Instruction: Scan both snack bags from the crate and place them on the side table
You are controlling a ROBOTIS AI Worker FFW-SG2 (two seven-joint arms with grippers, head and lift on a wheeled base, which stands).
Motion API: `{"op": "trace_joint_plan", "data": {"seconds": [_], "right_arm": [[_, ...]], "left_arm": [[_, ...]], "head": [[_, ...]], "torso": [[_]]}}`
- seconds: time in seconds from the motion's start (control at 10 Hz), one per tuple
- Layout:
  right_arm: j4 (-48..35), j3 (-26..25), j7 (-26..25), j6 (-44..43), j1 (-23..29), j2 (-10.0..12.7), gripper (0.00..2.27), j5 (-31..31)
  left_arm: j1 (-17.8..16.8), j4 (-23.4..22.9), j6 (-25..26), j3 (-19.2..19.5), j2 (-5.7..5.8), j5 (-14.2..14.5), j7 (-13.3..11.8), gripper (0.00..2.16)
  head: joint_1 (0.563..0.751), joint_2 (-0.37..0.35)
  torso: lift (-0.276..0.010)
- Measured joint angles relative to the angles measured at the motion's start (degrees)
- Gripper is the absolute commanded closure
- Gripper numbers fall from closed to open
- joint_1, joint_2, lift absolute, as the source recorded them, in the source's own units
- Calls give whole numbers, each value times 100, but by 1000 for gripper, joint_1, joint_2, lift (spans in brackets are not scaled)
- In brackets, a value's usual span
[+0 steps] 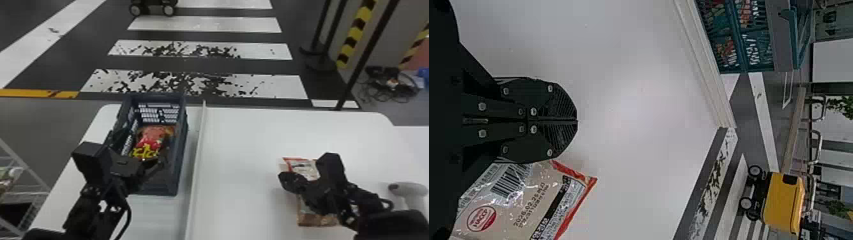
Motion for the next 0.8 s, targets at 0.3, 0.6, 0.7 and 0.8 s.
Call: {"op": "trace_joint_plan", "data": {"seconds": [0.3, 0.6, 0.7, 0.8], "right_arm": [[2, -115, 66, -14, -1, 0, 2243, -8], [-222, -27, 318, 199, 99, 0, 2243, -68], [-391, 40, 423, 370, 174, 0, 2240, -57], [-595, 97, 469, 470, 291, 0, 2240, -80]], "left_arm": [[-7, 5, 5, -1, 2, 0, 0, 39], [-6, 8, 2, -5, -4, 0, 0, 39], [4, 0, 0, 4, -3, 0, 0, 39], [8, -1, 2, 13, -1, 1, 0, 39]], "head": [[695, 5], [695, 16], [695, 24], [695, 32]], "torso": [[-98], [-98], [-98], [-98]]}}
